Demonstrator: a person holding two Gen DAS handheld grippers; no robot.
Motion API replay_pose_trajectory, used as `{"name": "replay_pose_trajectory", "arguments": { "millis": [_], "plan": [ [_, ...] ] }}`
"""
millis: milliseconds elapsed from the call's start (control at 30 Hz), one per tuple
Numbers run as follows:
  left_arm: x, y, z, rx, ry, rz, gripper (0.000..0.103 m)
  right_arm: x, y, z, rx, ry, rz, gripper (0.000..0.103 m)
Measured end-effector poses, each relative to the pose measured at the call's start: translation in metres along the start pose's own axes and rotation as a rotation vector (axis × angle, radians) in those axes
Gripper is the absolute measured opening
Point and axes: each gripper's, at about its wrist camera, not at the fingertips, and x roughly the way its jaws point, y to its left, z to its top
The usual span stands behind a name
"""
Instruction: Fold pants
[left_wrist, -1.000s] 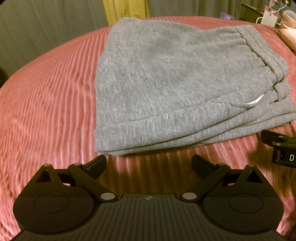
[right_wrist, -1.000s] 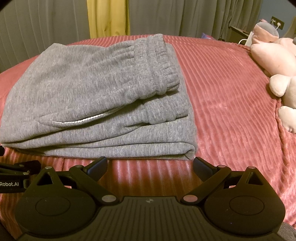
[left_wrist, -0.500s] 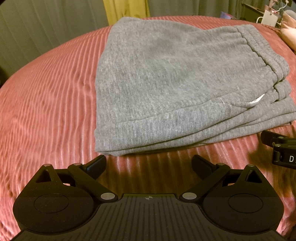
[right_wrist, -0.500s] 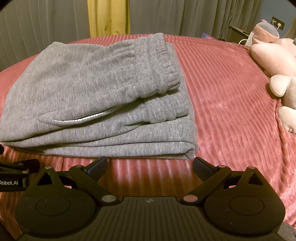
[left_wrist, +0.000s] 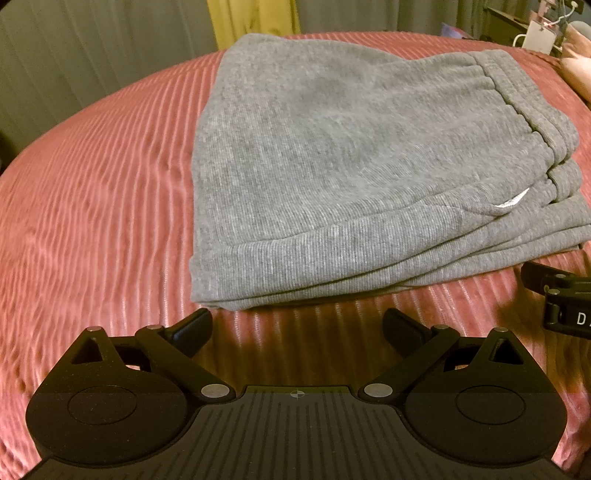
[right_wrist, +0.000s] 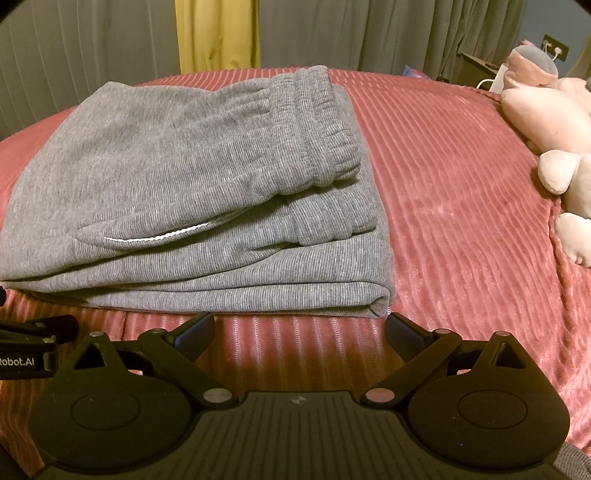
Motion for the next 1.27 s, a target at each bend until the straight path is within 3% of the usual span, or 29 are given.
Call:
{"name": "replay_pose_trajectory", "arguments": {
  "millis": [800, 1033, 1267],
  "plan": [
    [0.0002, 0.0015, 0.0001, 0.002, 0.000, -0.002, 0.102, -0.0005, 0.0010, 0.0006, -0.034, -0.001, -0.007, 0.099],
    [-0.0057, 0.0020, -0.0032, 0.013, -0.036, -0.004, 0.102, -0.0008, 0.0010, 0.0007, -0.039, -0.001, -0.008, 0.099],
    [-0.0002, 0.0040, 0.0000, 0.001, 0.001, -0.003, 0.102, -0.0008, 0.0016, 0.0007, -0.039, -0.002, -0.009, 0.099]
  ]
}}
